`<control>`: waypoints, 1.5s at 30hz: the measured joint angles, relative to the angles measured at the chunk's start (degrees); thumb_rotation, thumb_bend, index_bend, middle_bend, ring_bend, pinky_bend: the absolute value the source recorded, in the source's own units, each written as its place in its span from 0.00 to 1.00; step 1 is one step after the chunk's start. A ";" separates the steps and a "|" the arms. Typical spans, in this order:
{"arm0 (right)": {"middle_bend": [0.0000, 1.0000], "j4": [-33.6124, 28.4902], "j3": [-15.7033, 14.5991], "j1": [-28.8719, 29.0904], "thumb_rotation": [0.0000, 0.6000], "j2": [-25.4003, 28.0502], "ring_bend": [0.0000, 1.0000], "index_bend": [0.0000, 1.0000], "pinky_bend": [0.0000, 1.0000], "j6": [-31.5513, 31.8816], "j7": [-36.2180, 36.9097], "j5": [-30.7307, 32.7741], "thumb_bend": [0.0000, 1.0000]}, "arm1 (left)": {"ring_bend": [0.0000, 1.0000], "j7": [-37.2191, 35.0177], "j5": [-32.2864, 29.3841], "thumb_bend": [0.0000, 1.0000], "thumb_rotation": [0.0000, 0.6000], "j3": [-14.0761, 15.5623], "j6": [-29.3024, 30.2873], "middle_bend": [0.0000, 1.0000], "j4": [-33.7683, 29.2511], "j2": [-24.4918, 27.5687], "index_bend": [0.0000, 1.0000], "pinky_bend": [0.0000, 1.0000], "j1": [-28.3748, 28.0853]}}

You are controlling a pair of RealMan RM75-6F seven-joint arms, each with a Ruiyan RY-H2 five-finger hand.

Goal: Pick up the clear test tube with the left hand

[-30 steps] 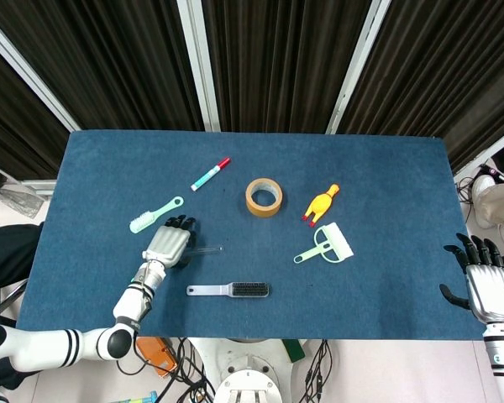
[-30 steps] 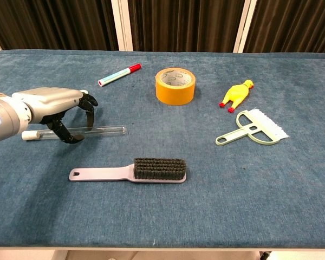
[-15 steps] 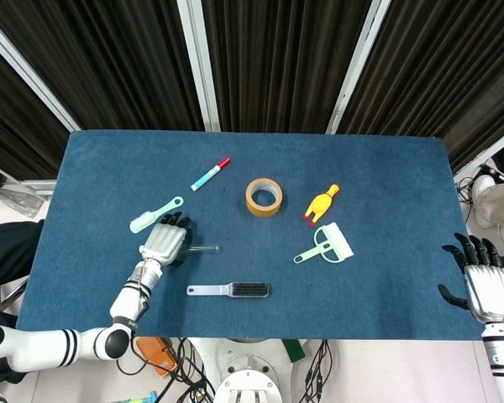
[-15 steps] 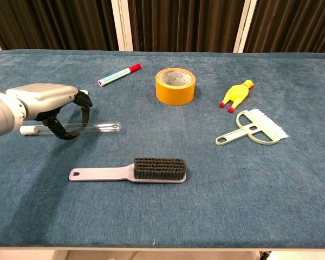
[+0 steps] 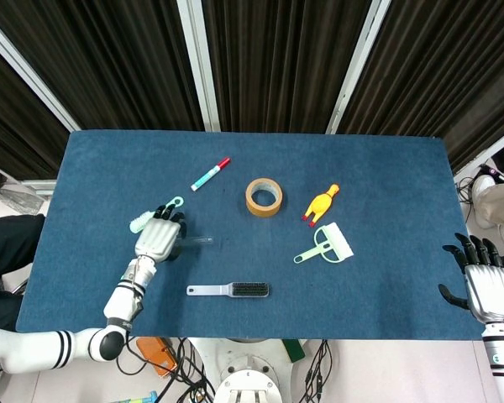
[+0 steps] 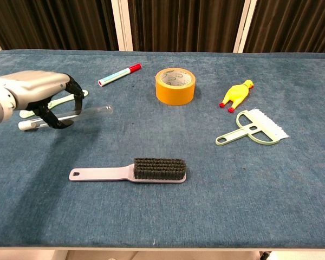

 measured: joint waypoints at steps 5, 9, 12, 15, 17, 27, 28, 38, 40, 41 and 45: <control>0.14 -0.09 -0.01 0.02 1.00 0.07 0.11 0.29 0.09 -0.10 0.09 0.09 0.36 | 0.00 0.00 1.49 0.49 1.00 -0.25 0.84 0.21 -1.58 0.91 0.60 0.08 0.13; 0.14 -0.12 -0.02 0.04 1.00 0.12 0.11 0.29 0.09 -0.17 0.18 0.11 0.36 | 0.00 -0.21 2.76 0.49 1.00 -1.08 1.59 0.21 -3.91 2.32 0.60 0.08 0.04; 0.14 -0.19 -0.03 0.02 1.00 0.17 0.11 0.29 0.09 -0.17 0.27 0.15 0.36 | 0.00 0.12 3.35 0.49 1.00 -2.15 2.14 0.21 -6.25 4.02 0.60 0.08 -0.32; 0.14 -0.24 -0.02 0.01 1.00 0.22 0.11 0.29 0.09 -0.17 0.35 0.18 0.36 | 0.00 0.73 3.45 0.49 1.00 -3.37 2.44 0.21 -8.96 6.10 0.60 0.08 -0.84; 0.14 -0.28 -0.02 -0.02 1.00 0.25 0.11 0.29 0.09 -0.16 0.45 0.22 0.36 | 0.00 1.21 3.35 0.49 1.00 -4.28 2.59 0.21 -11.02 7.88 0.60 0.08 -1.26; 0.14 -0.51 0.00 -0.07 1.00 0.38 0.11 0.29 0.09 -0.15 0.51 0.42 0.36 | 0.00 1.63 1.68 0.49 1.00 -9.06 3.06 0.21 -19.82 16.39 0.60 0.08 -3.09; 0.14 -0.53 0.01 -0.10 1.00 0.39 0.11 0.29 0.09 -0.13 0.53 0.46 0.36 | 0.00 1.69 1.41 0.49 1.00 -9.37 3.24 0.21 -20.60 17.18 0.60 0.08 -3.23; 0.14 -0.59 0.08 -0.07 1.00 0.45 0.11 0.29 0.09 -0.20 0.54 0.66 0.35 | 0.00 2.24 -0.15 0.49 1.00 -9.90 4.70 0.21 -22.75 20.56 0.60 0.08 -4.08; 0.14 -0.59 0.10 -0.08 1.00 0.51 0.11 0.29 0.09 -0.20 0.63 0.69 0.36 | 0.00 2.43 -0.31 0.49 1.00 -9.78 4.81 0.21 -22.77 20.69 0.60 0.08 -4.28; 0.14 -0.58 0.10 -0.09 1.00 0.53 0.11 0.29 0.09 -0.20 0.66 0.71 0.36 | 0.00 2.58 -0.36 0.49 1.00 -9.71 4.85 0.21 -22.75 20.71 0.60 0.08 -4.36; 0.14 -0.57 0.12 -0.07 1.00 0.57 0.11 0.29 0.09 -0.22 0.75 0.70 0.36 | 0.00 3.44 -0.87 0.49 1.00 -9.18 5.01 0.21 -22.58 20.74 0.60 0.08 -4.82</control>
